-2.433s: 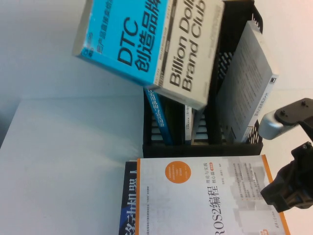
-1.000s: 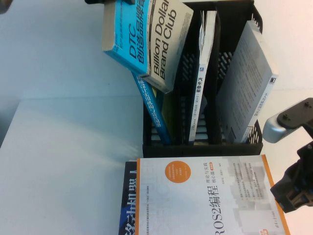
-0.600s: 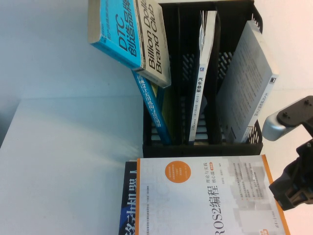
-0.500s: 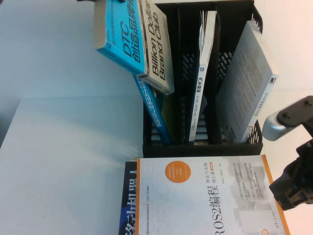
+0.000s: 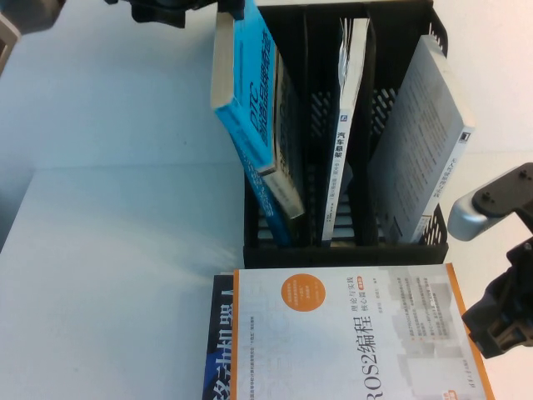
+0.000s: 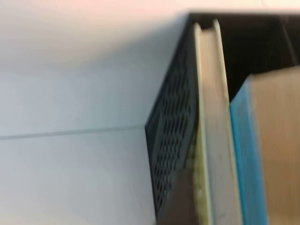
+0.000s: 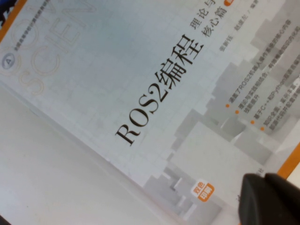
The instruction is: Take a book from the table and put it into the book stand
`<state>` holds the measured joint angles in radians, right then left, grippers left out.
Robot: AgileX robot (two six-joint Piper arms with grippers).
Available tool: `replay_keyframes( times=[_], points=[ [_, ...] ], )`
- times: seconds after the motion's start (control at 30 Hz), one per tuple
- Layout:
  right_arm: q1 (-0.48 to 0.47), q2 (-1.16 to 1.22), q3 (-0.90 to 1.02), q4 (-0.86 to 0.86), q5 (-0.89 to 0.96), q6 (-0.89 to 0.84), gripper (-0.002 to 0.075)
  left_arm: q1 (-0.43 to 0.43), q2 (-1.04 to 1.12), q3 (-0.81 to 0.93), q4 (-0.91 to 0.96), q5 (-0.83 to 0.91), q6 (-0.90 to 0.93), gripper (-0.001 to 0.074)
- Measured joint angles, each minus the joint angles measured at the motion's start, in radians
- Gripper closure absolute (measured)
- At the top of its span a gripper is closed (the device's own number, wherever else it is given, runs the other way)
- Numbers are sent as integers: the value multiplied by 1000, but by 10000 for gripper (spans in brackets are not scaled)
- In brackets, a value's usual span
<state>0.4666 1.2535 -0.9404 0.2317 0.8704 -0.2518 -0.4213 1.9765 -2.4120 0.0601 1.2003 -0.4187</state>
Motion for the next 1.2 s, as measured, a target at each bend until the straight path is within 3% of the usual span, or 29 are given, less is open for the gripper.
replay_keyframes(
  times=[0.07, 0.17, 0.27, 0.4, 0.53, 0.7, 0.87, 1.07, 1.2],
  points=[
    [0, 0, 0, -4, 0, 0, 729, 2, -7, -4, 9, -6, -4, 180],
    [0, 0, 0, -6, 0, 0, 729, 2, -19, -4, 19, 7, -4, 205],
    [0, 0, 0, -7, -2, 0, 729, 5, -44, -4, 20, 36, 12, 330],
    [0, 0, 0, -7, -15, 0, 729, 9, -88, -5, 2, 64, 90, 595],
    [0, -16, 2, -23, -40, 6, 729, 9, -131, -6, -60, 66, 159, 708],
    [0, -105, 2, -31, -115, -23, 729, 9, -200, 0, -179, 66, 218, 731],
    [0, -85, 2, 265, -53, -398, 729, 9, -295, 111, -217, 66, 255, 734],
    [0, 33, 2, 538, -71, -613, 729, 9, -513, 527, -75, 34, 256, 734],
    [2, 109, 2, 755, -128, -740, 729, 9, -716, 895, -44, -137, 206, 735]
  ],
)
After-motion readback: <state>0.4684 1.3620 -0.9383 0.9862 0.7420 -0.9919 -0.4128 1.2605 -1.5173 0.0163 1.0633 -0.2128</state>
